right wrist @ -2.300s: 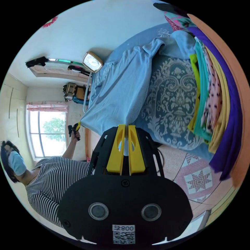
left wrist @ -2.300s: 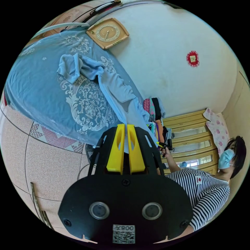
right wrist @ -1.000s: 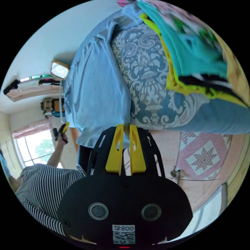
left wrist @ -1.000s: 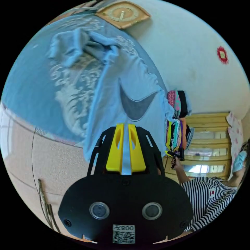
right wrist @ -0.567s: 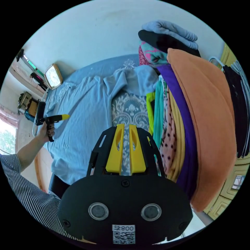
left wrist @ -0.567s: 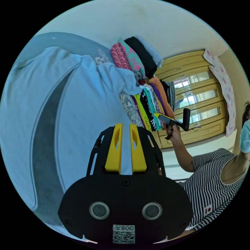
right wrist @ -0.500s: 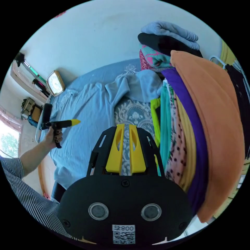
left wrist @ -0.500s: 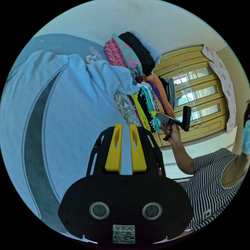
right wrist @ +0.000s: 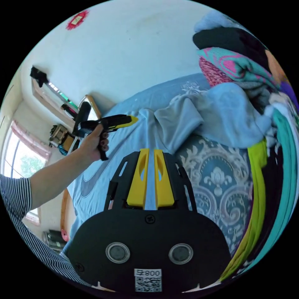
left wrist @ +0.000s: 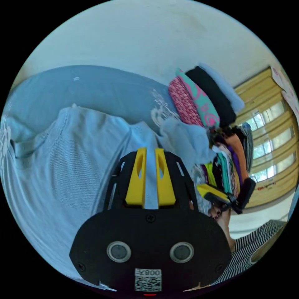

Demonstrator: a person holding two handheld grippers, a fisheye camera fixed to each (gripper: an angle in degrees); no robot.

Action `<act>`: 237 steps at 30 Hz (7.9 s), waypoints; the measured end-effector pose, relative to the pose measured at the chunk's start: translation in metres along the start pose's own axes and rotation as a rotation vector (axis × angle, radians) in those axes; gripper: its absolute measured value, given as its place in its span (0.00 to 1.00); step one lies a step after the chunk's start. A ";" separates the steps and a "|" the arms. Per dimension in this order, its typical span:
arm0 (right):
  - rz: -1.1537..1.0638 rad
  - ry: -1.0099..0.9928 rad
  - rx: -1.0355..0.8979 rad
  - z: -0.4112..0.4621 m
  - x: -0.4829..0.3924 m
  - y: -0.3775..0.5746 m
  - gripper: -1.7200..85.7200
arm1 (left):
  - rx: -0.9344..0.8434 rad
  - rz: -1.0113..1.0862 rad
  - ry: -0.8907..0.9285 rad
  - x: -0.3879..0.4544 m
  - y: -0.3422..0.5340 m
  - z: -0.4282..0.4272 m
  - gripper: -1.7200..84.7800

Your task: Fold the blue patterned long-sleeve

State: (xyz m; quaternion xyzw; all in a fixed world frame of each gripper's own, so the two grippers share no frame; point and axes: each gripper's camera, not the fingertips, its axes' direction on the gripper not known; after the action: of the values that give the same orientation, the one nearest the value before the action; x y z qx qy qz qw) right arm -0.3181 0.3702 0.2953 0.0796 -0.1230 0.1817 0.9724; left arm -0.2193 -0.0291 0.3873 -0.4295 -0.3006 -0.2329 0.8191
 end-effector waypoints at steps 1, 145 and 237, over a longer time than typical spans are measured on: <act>-0.032 -0.010 -0.007 0.009 -0.001 -0.025 0.05 | -0.005 -0.013 -0.018 0.000 -0.008 -0.001 0.07; 0.201 -0.422 0.275 -0.083 0.051 0.113 0.04 | 0.192 0.130 0.420 0.329 0.033 -0.067 0.04; -0.560 -0.508 -0.545 0.126 -0.643 -0.215 0.06 | 0.132 -0.338 0.099 -0.152 0.393 -0.279 0.04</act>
State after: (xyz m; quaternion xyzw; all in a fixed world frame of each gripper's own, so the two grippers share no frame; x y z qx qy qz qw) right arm -0.8451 -0.0675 0.2200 -0.1065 -0.3743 -0.1519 0.9085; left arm 0.0058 -0.0398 -0.0653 -0.3060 -0.3427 -0.3677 0.8085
